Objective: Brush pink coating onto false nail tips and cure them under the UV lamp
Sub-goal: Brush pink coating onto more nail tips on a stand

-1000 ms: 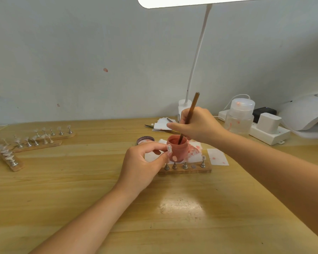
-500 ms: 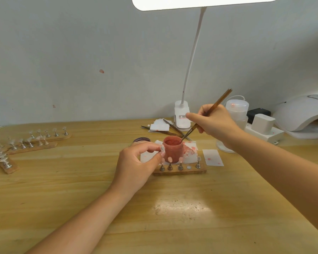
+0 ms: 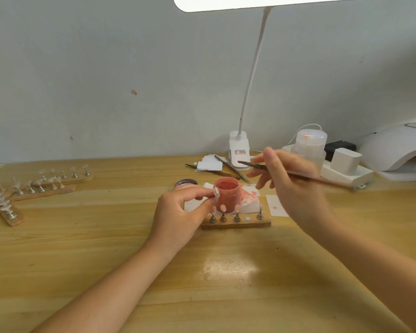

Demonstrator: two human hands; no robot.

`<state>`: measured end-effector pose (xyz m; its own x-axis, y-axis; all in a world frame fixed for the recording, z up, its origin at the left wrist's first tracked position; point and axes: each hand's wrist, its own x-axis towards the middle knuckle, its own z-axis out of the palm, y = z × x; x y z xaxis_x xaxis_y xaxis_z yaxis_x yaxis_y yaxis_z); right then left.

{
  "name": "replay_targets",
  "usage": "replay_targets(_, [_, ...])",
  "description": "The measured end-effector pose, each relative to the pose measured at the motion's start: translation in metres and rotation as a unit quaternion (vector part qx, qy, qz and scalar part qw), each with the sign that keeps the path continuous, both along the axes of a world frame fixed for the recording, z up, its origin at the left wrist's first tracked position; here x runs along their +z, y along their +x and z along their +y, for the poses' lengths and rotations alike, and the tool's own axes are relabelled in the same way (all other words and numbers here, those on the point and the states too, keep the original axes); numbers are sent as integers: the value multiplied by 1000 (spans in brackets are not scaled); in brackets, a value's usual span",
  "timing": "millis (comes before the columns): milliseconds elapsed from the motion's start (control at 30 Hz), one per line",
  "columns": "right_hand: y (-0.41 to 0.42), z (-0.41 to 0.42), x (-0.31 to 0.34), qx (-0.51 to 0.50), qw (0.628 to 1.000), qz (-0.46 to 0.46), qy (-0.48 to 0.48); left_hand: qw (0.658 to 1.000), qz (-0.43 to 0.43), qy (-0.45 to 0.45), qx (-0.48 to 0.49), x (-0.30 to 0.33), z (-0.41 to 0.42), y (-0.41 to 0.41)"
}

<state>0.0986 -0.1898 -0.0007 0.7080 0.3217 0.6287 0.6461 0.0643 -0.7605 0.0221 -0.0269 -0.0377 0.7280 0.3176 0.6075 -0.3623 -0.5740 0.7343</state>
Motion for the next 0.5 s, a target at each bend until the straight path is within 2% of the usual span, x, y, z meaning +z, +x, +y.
replay_targets(133, [-22, 3, -18, 0, 993, -114, -37, 1000, -7, 7, -2, 0, -1, 1])
replay_targets(267, [-24, 5, -28, 49, 994, -95, 10, 1000, -1, 8, -9, 0, 0, 1])
replay_targets(400, [-24, 6, -32, 30, 990, -132, -29, 1000, 0, 23, -12, -1, 0, 1])
replay_targets(500, [-25, 5, -35, 45, 992, -108, -42, 1000, -10, 24, -6, -2, 0, 2])
